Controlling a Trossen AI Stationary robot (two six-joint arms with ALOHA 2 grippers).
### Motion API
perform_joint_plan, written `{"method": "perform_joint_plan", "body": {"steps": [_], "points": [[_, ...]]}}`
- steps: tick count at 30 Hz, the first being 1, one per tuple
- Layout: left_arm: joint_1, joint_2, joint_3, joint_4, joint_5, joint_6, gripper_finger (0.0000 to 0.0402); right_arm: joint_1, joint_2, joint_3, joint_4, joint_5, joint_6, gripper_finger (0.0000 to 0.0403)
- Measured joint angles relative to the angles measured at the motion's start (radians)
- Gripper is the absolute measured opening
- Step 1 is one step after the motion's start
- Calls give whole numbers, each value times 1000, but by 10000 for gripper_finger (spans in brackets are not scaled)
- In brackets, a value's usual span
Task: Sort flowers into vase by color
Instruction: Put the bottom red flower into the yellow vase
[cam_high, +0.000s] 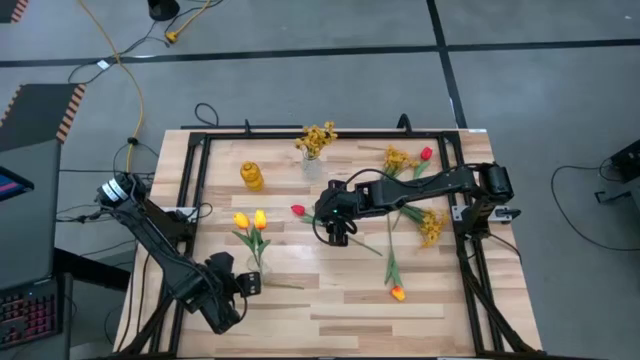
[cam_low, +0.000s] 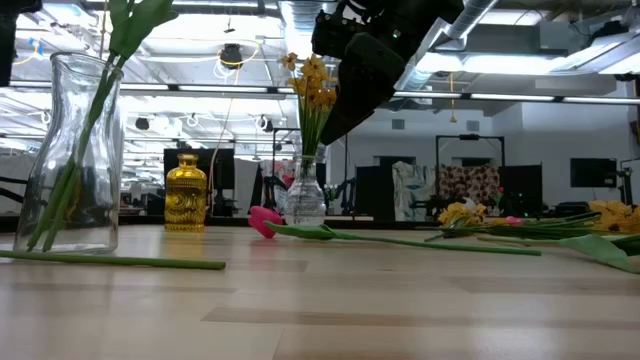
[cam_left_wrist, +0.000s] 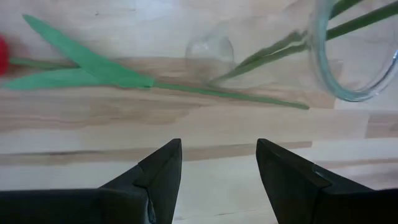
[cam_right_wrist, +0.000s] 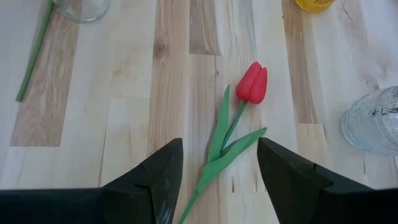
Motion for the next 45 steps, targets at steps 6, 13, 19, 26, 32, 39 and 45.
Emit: {"method": "perform_joint_plan", "body": {"steps": [6,13,19,26,32,39,45], "points": [[-1,0,0,1,2,5,194,0,0,0,0,0,3,233],[-21,0,0,-102,69,-118,194,0,0,0,0,0,2,233],[-36,-1,0,-159,101,-167,194,0,0,0,0,0,2,233],[-29,-1,0,-207,103,-175,194,0,0,0,0,0,2,233],[-29,-1,0,-205,103,-134,194,0,0,0,1,0,0,233],[-29,-1,0,-170,111,39,194,0,0,0,1,0,0,233],[-27,-1,0,-157,70,96,194,0,0,0,1,0,0,233]]}}
